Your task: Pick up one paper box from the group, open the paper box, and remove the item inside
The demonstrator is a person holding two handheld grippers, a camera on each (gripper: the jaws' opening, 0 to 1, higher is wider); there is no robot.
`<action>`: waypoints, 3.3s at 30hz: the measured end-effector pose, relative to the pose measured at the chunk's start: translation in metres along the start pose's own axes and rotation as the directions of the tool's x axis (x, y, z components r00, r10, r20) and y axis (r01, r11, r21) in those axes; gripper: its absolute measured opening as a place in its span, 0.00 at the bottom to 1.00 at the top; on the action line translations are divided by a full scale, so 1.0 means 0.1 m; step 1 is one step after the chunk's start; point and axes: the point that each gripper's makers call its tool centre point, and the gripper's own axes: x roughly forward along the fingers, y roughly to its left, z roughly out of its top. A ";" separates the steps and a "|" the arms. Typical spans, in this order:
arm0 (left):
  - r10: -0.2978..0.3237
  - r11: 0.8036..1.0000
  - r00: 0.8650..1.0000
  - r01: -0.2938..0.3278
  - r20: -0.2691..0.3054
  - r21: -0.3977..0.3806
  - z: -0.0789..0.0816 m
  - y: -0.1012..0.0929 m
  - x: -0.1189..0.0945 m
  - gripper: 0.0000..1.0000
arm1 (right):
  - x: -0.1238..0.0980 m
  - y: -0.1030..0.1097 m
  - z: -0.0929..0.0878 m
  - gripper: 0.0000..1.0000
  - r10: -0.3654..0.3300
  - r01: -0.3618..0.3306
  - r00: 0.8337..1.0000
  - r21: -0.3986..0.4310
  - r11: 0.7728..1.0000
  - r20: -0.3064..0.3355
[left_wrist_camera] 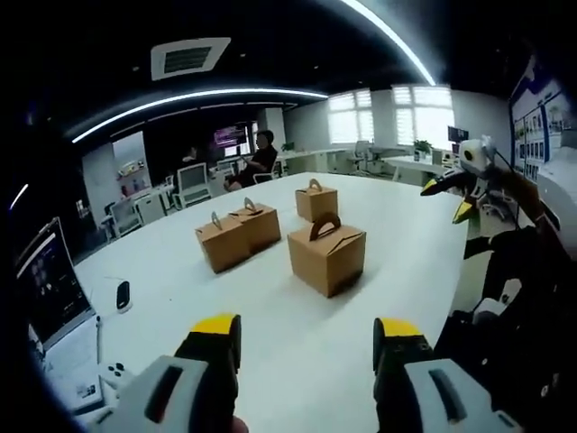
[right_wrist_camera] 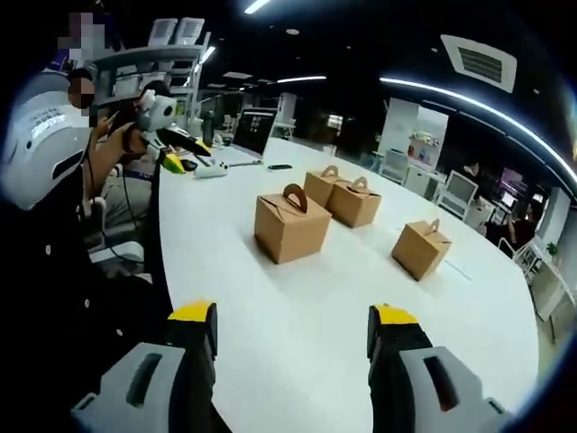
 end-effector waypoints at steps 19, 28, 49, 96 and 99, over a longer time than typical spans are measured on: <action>-0.028 0.999 1.000 0.029 -0.014 0.041 0.14 -0.06 0.15 0.60 | 0.19 -0.11 0.10 0.68 0.029 -0.029 1.000 -0.015 0.999 0.007; -0.031 0.999 0.999 0.031 -0.019 0.044 0.12 -0.20 0.23 0.59 | 0.40 -0.15 0.10 0.68 0.070 -0.070 0.997 -0.001 0.998 0.019; -0.052 0.995 0.998 0.054 -0.033 0.083 0.10 -0.33 0.20 0.57 | 0.61 -0.22 0.12 0.67 0.113 -0.115 0.993 -0.054 0.992 -0.041; -0.119 0.979 0.991 0.129 -0.068 0.158 0.24 -0.67 0.42 0.56 | 1.97 -0.22 0.57 0.84 0.374 -0.348 0.900 -0.147 0.926 0.224; -0.118 0.982 0.991 0.126 -0.063 0.143 0.22 -0.66 0.43 0.56 | 2.01 -0.19 0.56 0.85 0.419 -0.398 0.872 -0.131 0.908 0.254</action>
